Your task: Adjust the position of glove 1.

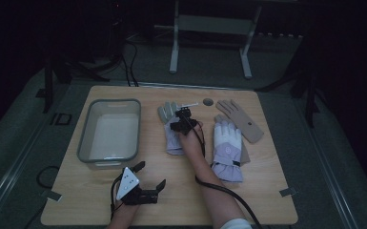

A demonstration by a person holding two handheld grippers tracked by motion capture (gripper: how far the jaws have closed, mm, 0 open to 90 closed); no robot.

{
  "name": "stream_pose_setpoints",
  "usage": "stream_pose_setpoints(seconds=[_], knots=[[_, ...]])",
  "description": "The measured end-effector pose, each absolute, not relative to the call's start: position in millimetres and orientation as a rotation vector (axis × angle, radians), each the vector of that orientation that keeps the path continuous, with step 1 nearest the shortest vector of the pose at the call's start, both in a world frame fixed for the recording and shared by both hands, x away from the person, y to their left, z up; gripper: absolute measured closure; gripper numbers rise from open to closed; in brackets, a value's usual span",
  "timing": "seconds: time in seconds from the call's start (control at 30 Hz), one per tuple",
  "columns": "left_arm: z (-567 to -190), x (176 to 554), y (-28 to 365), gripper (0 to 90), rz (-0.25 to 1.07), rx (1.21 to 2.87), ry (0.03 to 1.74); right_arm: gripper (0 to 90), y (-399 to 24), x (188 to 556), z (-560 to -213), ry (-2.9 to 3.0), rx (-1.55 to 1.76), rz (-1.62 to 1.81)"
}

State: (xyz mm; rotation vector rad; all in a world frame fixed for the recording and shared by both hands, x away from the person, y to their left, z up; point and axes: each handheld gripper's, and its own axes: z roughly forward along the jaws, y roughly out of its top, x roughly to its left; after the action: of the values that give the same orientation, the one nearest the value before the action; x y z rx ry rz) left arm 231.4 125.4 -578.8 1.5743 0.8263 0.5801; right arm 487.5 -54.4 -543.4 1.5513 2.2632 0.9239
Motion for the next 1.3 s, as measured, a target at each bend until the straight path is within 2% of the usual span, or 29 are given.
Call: stream_pose_setpoints(seconds=[0.13, 0.27, 0.6, 0.83, 1.07, 1.3], knots=[[-578.8, 231.5, 125.6, 1.4, 0.578, 1.572, 0.829, 76.2, -59.7, 486.5, -543.3, 2.244, 1.603, 0.985], [-578.8, 231.8, 125.7, 1.4, 0.577, 1.572, 0.830, 81.2, -63.7, 482.8, -535.8, 2.221, 1.685, 1.011], [-578.7, 231.6, 125.6, 1.4, 0.582, 1.573, 0.831, 82.1, -76.6, 446.9, -499.9, 2.121, 1.638, 1.064], [-578.7, 231.2, 125.2, 1.4, 0.586, 1.578, 0.825, 82.0, -93.4, 415.1, -490.1, 2.053, 1.642, 1.063], [-578.7, 231.0, 124.6, 1.4, 0.589, 1.576, 0.823, 81.8, -103.0, 394.4, -496.0, 2.018, 1.681, 1.063], [-578.7, 231.0, 124.6, 1.4, 0.588, 1.577, 0.822, 81.6, -105.4, 397.9, -516.8, 2.031, 1.724, 0.988]])
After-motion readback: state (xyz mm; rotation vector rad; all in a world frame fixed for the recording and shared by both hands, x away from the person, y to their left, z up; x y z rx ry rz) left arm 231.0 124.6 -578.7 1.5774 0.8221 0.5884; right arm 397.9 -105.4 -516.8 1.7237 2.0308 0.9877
